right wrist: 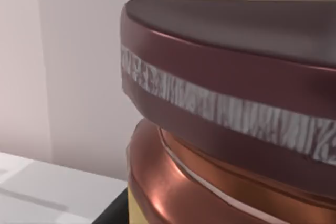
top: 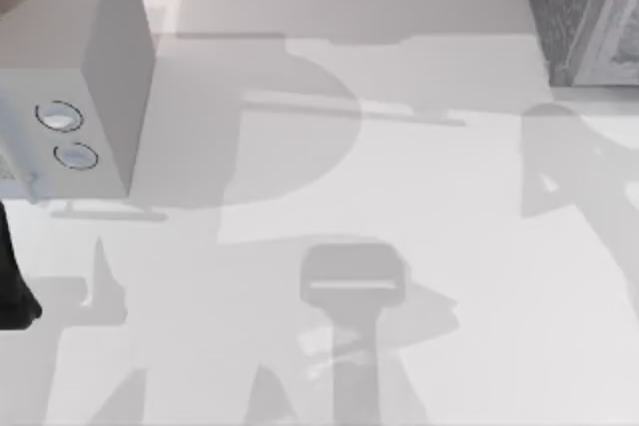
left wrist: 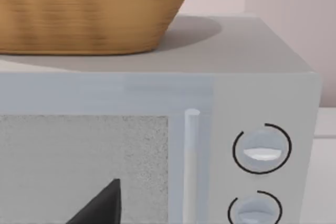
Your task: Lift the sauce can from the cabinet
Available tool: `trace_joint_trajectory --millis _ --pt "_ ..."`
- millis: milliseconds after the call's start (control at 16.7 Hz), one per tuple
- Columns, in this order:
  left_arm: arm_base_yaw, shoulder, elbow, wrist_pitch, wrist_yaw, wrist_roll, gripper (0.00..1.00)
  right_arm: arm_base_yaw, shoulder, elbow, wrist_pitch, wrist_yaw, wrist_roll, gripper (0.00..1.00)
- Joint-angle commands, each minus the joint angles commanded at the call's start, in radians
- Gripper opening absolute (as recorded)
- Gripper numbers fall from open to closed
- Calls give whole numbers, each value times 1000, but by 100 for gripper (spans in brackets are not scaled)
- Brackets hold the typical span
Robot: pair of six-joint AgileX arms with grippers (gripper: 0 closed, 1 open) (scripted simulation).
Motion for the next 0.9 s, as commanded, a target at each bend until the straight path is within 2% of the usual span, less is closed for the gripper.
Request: trace_joint_trajectory --millis 480,720,900 --pt "0 0 0 0 0 0 100 50 839 276 458 -212 16 0" --pt "0 0 0 0 0 0 100 69 1102 386 627 -283 13 0" --pt "0 0 0 0 0 0 100 77 1193 434 697 -310 10 0"
